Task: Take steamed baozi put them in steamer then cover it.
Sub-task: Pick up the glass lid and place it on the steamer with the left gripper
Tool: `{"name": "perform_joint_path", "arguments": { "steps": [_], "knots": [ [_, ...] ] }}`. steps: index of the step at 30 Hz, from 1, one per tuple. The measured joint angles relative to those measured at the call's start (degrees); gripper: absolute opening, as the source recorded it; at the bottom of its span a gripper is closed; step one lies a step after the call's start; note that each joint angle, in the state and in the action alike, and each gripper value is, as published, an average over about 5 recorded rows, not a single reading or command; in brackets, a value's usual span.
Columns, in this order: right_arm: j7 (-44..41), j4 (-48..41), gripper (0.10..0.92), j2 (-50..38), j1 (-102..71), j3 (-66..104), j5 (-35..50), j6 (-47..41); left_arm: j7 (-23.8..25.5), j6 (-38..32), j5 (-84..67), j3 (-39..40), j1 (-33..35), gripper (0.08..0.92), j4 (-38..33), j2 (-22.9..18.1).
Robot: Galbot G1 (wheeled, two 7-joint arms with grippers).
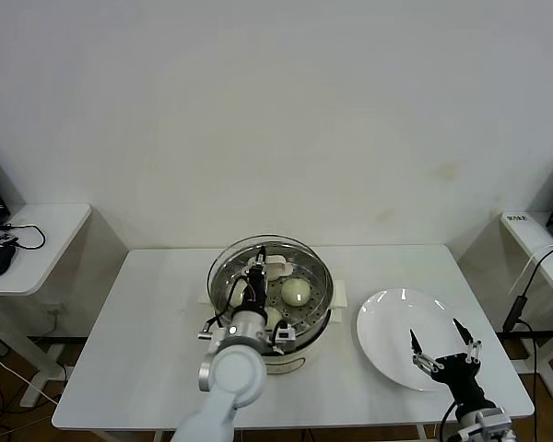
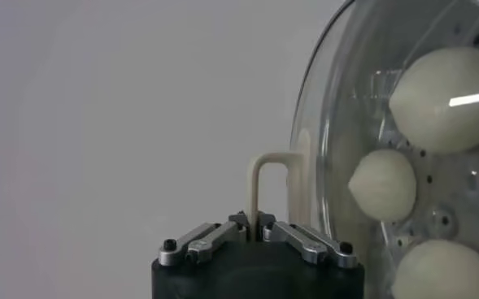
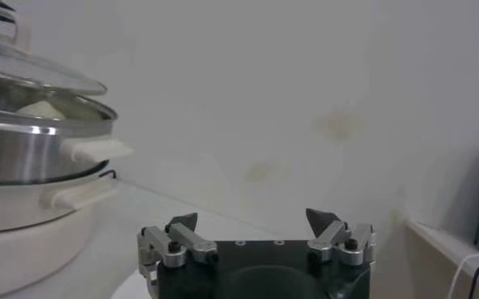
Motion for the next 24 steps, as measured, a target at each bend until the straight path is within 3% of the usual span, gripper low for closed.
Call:
{"name": "perform_joint_path", "arguments": {
  "steps": [24],
  "knots": [
    [0.1, -0.2, 0.823, 0.0, -0.3, -0.1, 0.0, 0.5, -0.8, -0.7, 2.2, -0.3, 1.3, 0.137, 2.1, -2.4]
  ]
}}
